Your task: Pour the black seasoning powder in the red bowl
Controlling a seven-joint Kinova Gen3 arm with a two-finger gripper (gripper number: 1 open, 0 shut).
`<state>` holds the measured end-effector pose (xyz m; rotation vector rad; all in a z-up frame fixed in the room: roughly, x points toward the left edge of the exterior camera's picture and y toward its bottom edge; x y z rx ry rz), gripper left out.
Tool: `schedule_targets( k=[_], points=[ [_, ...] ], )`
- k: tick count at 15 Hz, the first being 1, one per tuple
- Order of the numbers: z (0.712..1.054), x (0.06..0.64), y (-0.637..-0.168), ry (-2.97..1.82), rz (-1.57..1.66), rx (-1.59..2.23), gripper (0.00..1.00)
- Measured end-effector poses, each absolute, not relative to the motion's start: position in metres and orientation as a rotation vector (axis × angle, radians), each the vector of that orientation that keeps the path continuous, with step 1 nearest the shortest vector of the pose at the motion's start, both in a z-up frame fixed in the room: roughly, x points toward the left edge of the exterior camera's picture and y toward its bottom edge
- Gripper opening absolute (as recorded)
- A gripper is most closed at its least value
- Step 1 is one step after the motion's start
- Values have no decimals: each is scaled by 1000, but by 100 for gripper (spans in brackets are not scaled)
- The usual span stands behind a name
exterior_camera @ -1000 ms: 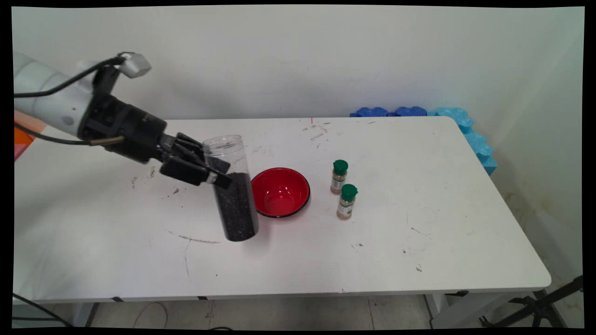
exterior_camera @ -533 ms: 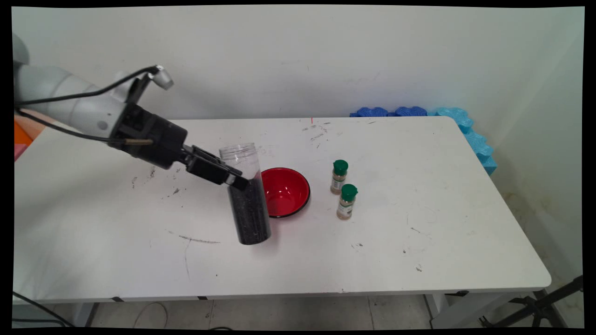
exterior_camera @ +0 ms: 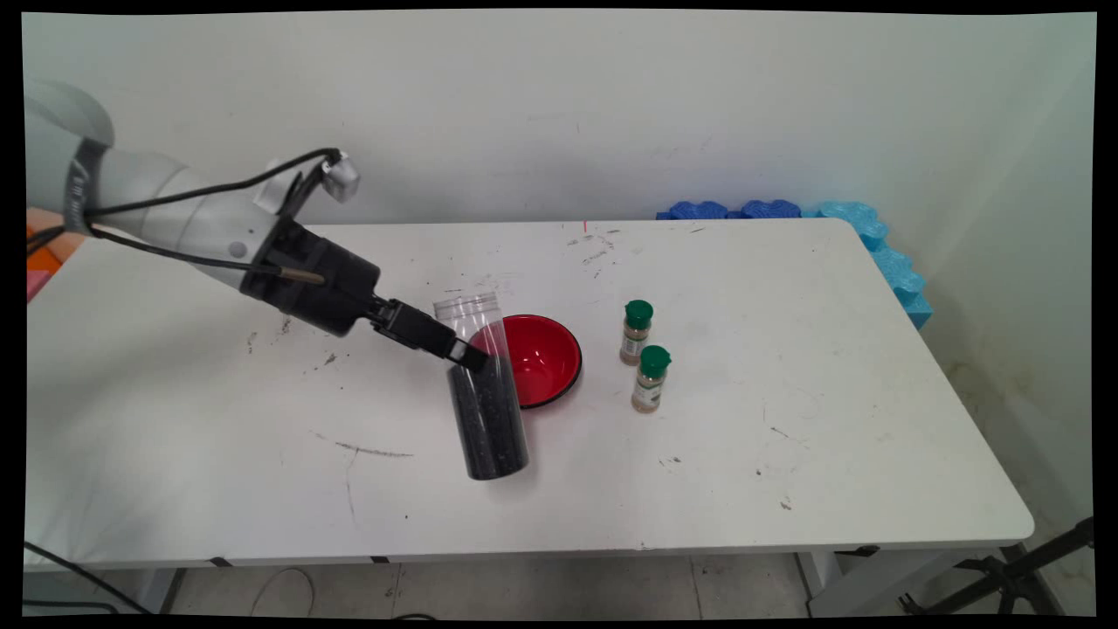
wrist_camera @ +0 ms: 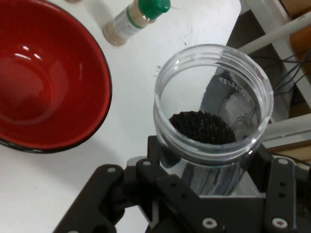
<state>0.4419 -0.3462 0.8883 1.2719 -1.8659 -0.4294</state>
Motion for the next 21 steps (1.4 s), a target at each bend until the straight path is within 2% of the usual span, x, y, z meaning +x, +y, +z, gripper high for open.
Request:
schedule_targets(
  k=[12, 21],
  points=[
    [856, 423, -364, -1708, -677, 1521, 0],
    [845, 410, -374, -1491, -854, 1746, 0]
  ],
)
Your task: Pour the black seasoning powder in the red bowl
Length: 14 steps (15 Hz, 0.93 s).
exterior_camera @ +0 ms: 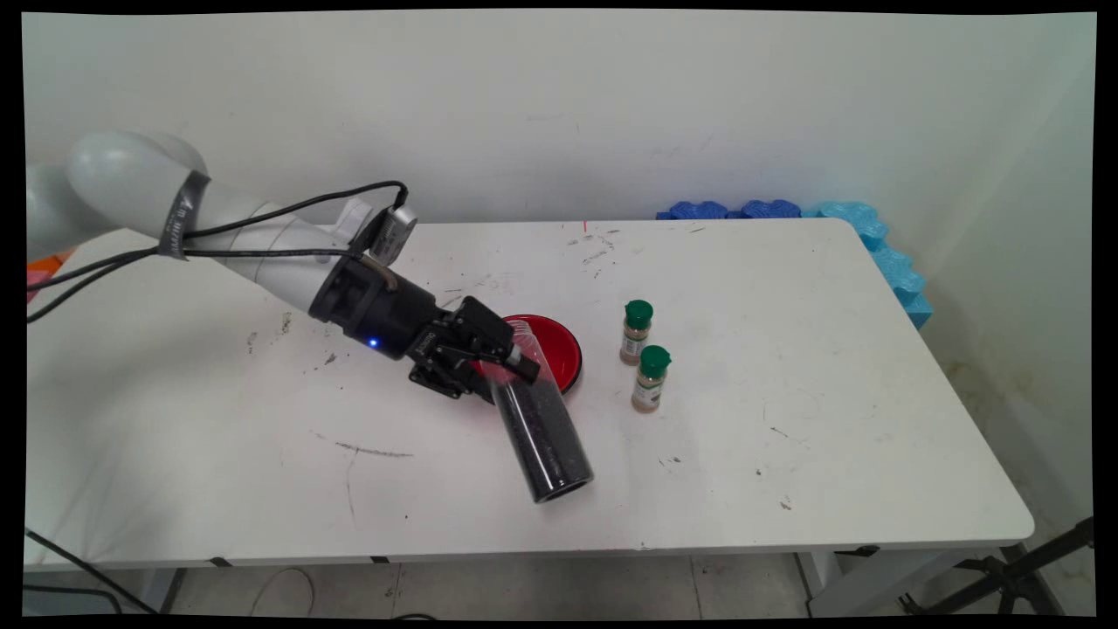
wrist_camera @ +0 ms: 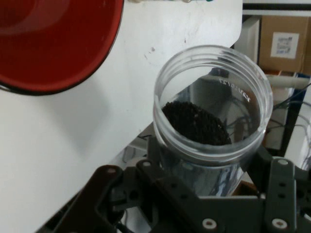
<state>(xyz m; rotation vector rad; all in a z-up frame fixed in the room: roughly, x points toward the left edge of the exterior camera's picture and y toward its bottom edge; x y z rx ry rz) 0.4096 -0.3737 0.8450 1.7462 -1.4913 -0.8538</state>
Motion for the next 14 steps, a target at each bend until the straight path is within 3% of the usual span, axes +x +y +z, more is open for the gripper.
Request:
schedule_targets(
  k=[14],
  points=[
    [841, 402, -385, -1243, -1049, 1907, 0]
  ],
)
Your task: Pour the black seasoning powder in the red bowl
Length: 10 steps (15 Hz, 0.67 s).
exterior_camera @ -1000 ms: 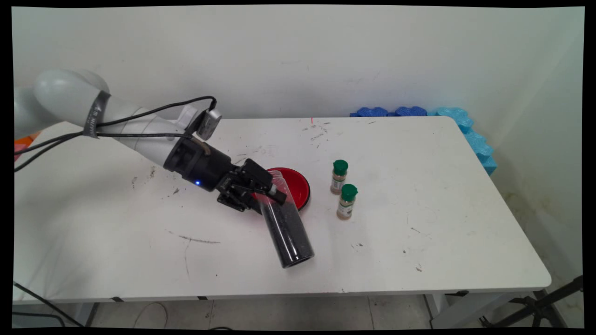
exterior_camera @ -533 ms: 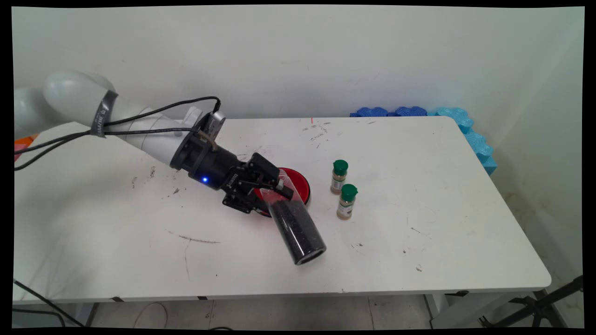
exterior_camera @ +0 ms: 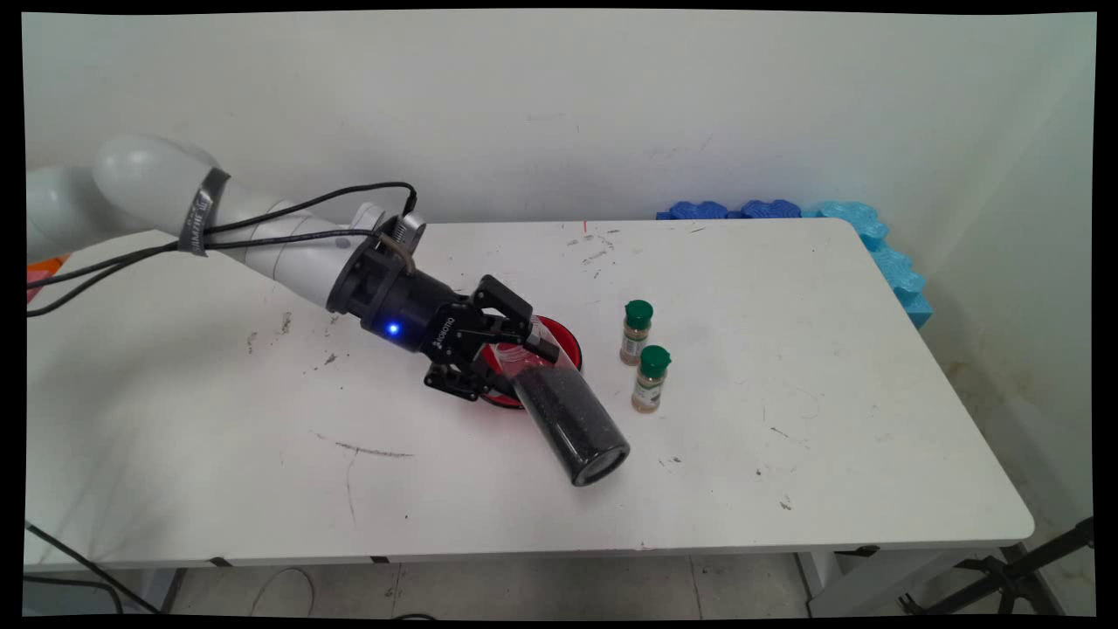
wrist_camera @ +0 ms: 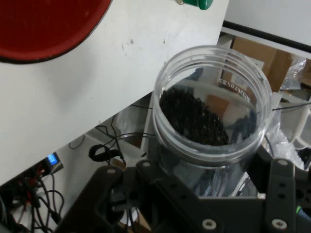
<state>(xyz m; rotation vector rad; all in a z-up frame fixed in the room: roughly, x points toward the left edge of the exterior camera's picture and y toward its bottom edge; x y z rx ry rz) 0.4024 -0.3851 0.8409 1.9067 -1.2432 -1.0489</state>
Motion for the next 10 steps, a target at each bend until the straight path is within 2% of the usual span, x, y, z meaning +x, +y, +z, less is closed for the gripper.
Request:
schedule_targets(
  k=[10],
  points=[
    [834, 407, -390, -1045, -1145, 2035, 0]
  ],
)
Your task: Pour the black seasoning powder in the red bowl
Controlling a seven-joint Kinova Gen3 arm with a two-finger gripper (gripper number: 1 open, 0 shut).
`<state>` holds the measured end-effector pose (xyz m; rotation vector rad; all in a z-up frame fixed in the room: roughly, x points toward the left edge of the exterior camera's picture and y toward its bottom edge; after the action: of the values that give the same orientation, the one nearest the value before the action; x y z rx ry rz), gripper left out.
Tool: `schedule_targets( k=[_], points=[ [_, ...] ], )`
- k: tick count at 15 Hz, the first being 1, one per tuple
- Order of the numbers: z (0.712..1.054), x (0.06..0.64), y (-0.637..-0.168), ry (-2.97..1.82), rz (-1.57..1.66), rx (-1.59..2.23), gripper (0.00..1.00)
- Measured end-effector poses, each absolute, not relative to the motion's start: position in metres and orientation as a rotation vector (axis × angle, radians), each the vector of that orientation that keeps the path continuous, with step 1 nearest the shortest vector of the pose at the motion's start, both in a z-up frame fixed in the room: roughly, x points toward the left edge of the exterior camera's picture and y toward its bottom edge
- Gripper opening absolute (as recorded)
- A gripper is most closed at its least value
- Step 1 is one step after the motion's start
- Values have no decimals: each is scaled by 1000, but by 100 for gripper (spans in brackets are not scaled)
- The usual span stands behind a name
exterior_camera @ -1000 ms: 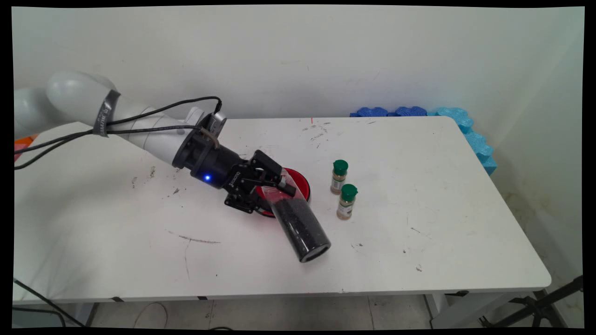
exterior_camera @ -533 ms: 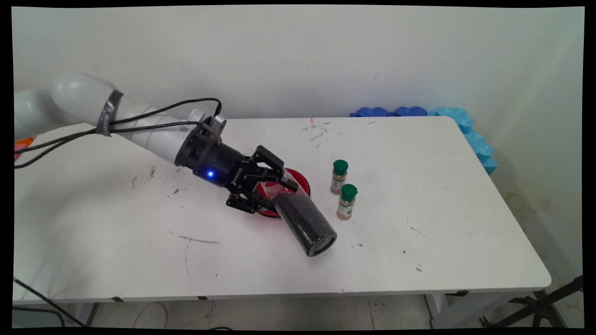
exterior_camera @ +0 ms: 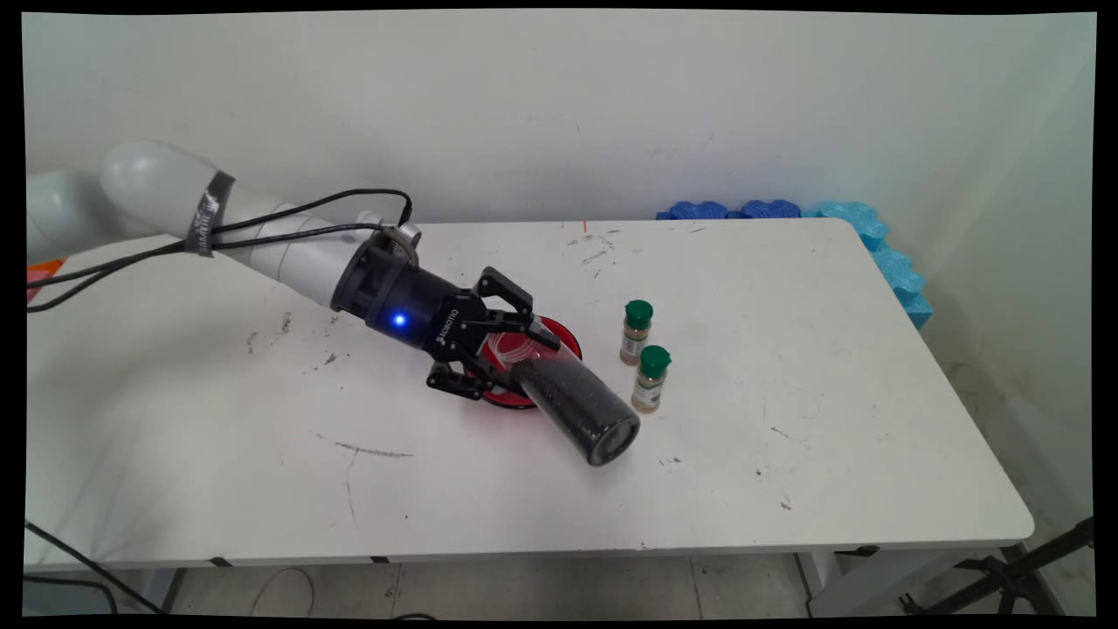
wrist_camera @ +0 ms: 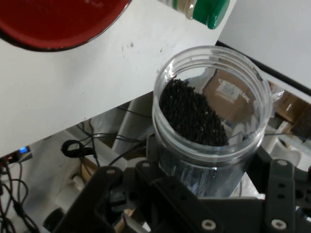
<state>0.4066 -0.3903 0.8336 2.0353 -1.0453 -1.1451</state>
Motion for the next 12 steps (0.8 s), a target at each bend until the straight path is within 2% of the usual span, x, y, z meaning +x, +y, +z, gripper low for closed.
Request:
schedule_targets(
  k=[12],
  points=[
    [826, 408, -401, -764, -1237, 2148, 0]
  ],
)
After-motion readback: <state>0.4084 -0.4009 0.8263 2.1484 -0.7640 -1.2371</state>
